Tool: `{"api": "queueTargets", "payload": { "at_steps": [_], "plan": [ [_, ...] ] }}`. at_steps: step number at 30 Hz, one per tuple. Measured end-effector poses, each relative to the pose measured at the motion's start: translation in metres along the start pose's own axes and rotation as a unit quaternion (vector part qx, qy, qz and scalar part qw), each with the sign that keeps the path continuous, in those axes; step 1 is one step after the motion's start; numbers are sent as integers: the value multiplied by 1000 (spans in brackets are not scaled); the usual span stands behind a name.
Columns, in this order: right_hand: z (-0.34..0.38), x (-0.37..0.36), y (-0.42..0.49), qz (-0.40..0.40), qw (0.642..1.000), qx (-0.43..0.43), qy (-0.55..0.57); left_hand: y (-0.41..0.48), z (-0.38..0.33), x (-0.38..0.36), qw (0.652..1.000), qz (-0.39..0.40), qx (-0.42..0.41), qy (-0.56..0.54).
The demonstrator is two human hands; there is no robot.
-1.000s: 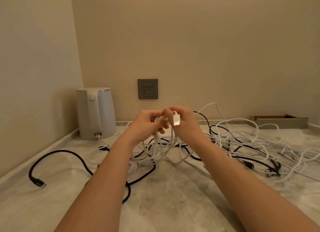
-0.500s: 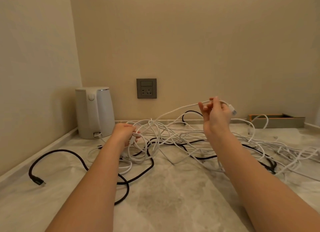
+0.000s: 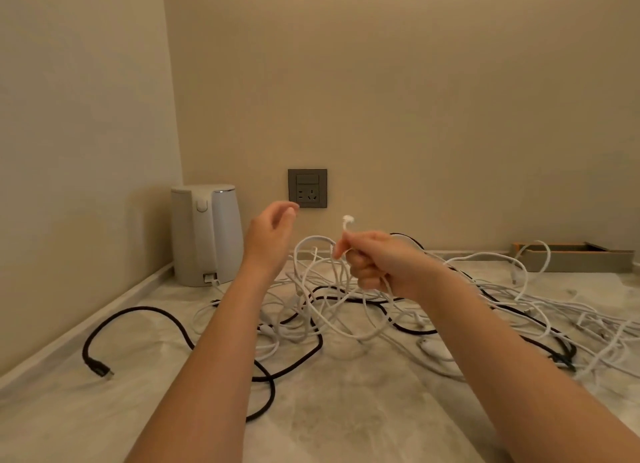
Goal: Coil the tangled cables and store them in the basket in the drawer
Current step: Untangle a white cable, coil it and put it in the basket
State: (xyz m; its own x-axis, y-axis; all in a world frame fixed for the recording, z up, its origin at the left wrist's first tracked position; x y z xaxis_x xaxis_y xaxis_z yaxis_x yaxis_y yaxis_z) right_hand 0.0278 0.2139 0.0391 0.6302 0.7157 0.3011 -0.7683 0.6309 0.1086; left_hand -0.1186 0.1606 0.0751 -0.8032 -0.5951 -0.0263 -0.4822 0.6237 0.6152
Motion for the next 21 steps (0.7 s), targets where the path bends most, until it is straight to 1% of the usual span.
{"api": "queueTargets", "payload": {
  "at_steps": [2,4,5,7,10,12,14,16,18,21],
  "plan": [
    [-2,-13,0,37,990,-17,-137,-2,-8,-6,999,34,-37,-4],
    [-2,-21,0,47,973,-18,-226,-4,-14,-13,995,73,-64,6],
    [0,-24,-1,49,966,-15,-255,-6,-15,-18,992,97,-72,18],
    [5,-24,-3,55,960,-4,-275,-11,-18,-29,984,152,-77,44],
    [16,-14,-4,37,965,16,-259,-20,-18,-45,972,223,-53,52],
    [27,-5,-2,2,967,35,-252,-22,-17,-50,967,247,-33,45],
    [36,5,0,-24,972,49,-229,-22,-16,-52,967,254,-7,29],
    [36,12,0,4,985,55,-161,-21,-19,-46,971,236,16,-19],
    [29,15,-3,54,995,54,-69,-16,-22,-33,978,192,27,-73],
    [8,13,-8,114,992,46,0,-13,-16,-22,969,139,79,-189]
  ]
}}
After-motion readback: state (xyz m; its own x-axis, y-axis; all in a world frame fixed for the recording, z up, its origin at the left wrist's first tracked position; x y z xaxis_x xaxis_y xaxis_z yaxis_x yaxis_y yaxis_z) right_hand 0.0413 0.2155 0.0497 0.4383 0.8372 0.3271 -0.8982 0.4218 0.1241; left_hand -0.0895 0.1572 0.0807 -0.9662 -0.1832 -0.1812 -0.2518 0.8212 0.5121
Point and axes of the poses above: each hand's wrist, its own y-axis towards the middle knuckle, its own x-axis out of the back of the hand, z = x × y, the point moved 8 cm from there along y, towards the middle knuckle, and after that the axes turned 14 degrees about -y, right-handed, at the moved point
